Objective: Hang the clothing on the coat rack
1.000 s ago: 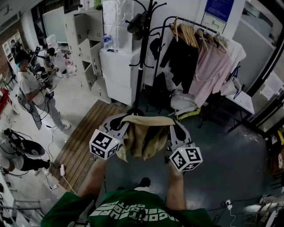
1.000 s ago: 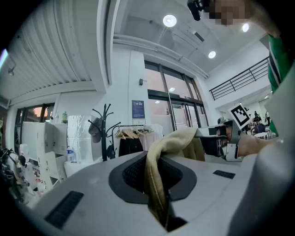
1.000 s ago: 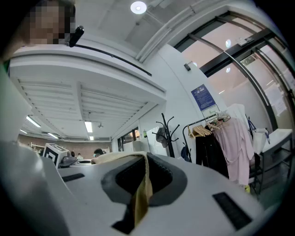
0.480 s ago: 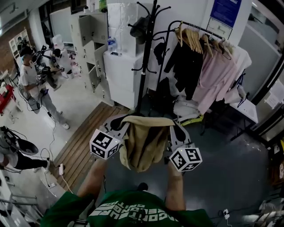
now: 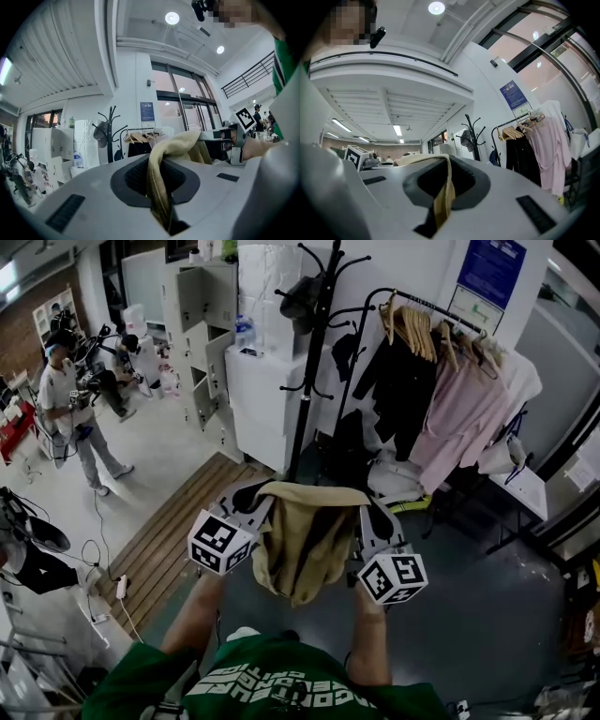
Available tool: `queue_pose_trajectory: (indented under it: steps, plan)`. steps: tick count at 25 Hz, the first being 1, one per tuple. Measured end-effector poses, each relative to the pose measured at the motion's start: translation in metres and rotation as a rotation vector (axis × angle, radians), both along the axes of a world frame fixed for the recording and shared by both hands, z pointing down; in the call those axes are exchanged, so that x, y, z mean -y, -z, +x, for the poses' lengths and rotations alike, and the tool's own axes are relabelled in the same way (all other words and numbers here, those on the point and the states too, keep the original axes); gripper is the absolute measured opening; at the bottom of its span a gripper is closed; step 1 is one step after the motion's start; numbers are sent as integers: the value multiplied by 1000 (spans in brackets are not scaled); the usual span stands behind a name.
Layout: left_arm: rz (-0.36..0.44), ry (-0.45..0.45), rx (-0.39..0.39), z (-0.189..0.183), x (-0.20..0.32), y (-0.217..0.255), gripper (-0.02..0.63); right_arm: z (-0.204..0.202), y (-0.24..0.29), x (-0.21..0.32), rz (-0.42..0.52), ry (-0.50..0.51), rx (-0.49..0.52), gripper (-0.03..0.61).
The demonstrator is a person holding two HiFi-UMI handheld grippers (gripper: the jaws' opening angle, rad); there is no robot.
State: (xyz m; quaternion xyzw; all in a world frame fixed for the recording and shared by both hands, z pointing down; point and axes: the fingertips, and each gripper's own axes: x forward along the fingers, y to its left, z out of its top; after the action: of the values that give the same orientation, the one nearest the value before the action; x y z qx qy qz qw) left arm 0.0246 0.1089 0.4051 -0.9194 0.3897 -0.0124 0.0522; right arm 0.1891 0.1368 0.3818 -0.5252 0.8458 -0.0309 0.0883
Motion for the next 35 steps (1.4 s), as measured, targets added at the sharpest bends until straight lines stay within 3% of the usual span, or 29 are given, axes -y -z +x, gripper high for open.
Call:
queue_pose_trajectory:
  steps: [15,35]
  plan:
    - [2,29,10,19,37,-1,25,20,-1,43,11,22,13,15]
    - [-4,-14,-16,13,186,-7,25,13,-8,185,-6,-6,19,15]
